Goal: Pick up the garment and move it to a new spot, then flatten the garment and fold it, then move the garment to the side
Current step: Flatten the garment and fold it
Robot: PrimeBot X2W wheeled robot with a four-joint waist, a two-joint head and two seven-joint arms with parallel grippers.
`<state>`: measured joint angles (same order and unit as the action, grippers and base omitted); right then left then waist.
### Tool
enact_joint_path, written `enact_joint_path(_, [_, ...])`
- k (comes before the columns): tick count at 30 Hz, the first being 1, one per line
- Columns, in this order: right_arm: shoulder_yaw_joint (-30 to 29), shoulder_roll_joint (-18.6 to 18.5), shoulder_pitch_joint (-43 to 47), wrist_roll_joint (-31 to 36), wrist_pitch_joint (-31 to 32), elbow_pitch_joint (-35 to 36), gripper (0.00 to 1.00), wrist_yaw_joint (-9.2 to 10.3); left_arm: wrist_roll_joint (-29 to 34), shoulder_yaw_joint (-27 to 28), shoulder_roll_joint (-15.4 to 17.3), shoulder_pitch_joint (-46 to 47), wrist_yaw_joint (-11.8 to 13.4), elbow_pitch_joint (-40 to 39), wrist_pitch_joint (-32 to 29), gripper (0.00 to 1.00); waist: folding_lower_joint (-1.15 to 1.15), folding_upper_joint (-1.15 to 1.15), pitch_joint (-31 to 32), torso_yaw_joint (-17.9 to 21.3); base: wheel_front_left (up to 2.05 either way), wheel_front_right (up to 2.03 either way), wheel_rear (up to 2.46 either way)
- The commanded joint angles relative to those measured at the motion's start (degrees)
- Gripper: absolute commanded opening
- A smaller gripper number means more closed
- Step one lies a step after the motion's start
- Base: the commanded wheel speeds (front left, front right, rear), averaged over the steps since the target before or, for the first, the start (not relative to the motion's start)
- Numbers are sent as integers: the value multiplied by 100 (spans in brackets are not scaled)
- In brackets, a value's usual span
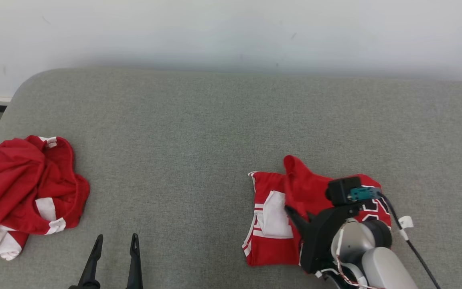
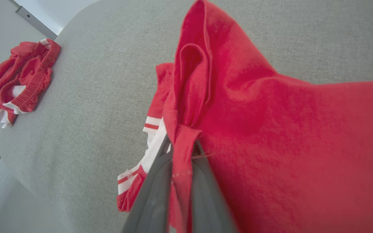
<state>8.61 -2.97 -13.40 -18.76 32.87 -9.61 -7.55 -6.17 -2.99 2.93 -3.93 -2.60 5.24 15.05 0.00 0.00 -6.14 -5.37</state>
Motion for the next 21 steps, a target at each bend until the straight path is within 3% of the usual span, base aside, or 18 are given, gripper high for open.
enact_joint_path(1, [137,17,-78,-115,-62,-104,0,9,-22,-19,-7,69,-1,14,17,100,0,0,-29,-42,0,0,0])
enact_joint_path(11, [493,19,-366,-437,-441,-651,0,9,-46,-37,-7,115,42,21,17,100,0,0,-80,-120,0,0,0])
enact_joint_path(12, [523,18,-389,-500,-482,-705,42,9,-48,-40,-7,119,45,22,17,100,0,0,-82,-122,0,0,0])
enact_joint_path(13, [523,18,-389,-500,-482,-705,42,9,-48,-40,-7,119,45,22,17,100,0,0,-82,-122,0,0,0])
enact_joint_path(14, [568,19,-397,-585,-501,-763,100,9,-48,-44,-6,123,46,25,17,100,0,0,-81,-123,0,0,0])
enact_joint_path(21, [577,15,-542,-1710,-1088,-647,100,9,-60,-41,-6,104,57,37,17,100,0,0,-29,-122,0,0,0])
